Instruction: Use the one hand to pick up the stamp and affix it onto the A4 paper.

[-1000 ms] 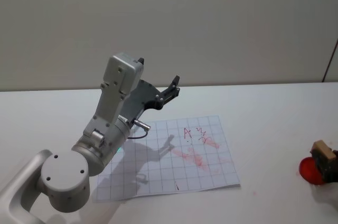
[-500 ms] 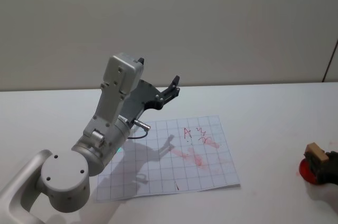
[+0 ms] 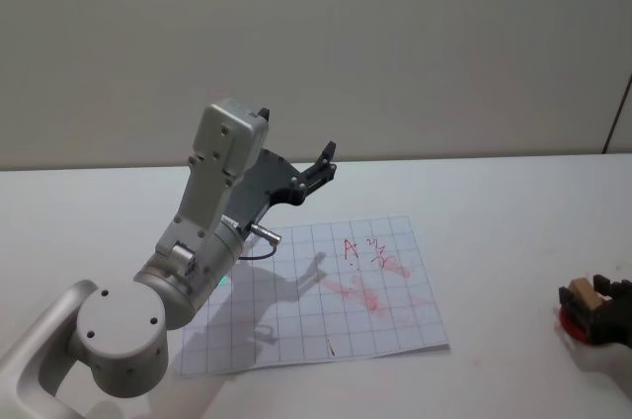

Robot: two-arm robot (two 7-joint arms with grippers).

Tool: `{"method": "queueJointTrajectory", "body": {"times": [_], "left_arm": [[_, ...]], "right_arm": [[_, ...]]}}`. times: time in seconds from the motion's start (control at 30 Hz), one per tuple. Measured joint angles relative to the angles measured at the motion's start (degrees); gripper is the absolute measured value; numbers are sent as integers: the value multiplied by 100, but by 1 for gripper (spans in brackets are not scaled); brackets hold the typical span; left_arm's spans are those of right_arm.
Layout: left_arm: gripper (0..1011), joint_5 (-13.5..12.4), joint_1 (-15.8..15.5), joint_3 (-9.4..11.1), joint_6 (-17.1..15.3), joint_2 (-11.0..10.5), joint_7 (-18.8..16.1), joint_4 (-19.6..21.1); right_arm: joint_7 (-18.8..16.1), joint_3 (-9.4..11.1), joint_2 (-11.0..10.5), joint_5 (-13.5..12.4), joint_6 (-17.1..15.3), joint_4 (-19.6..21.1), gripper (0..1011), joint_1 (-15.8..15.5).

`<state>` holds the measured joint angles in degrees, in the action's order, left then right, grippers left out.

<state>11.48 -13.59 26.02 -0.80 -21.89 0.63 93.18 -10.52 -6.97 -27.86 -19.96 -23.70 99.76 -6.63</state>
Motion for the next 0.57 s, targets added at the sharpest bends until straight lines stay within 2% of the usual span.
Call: {"method": "queueJointTrajectory", "body": {"times": [0.07, 0.13, 0.4, 0.57], "left_arm": [[1001, 0, 0, 0, 0, 0, 0, 0], [1001, 0, 0, 0, 0, 0, 0, 0], [1001, 0, 0, 0, 0, 0, 0, 0], [1001, 0, 0, 0, 0, 0, 0, 0]], "right_arm": [[-3, -3, 5, 10, -8, -7, 564, 7], [-4, -5, 7, 15, -13, -11, 595, 12], [-10, -12, 14, 36, -31, -27, 854, 29], [-13, -15, 16, 42, -35, -31, 960, 34]]}}
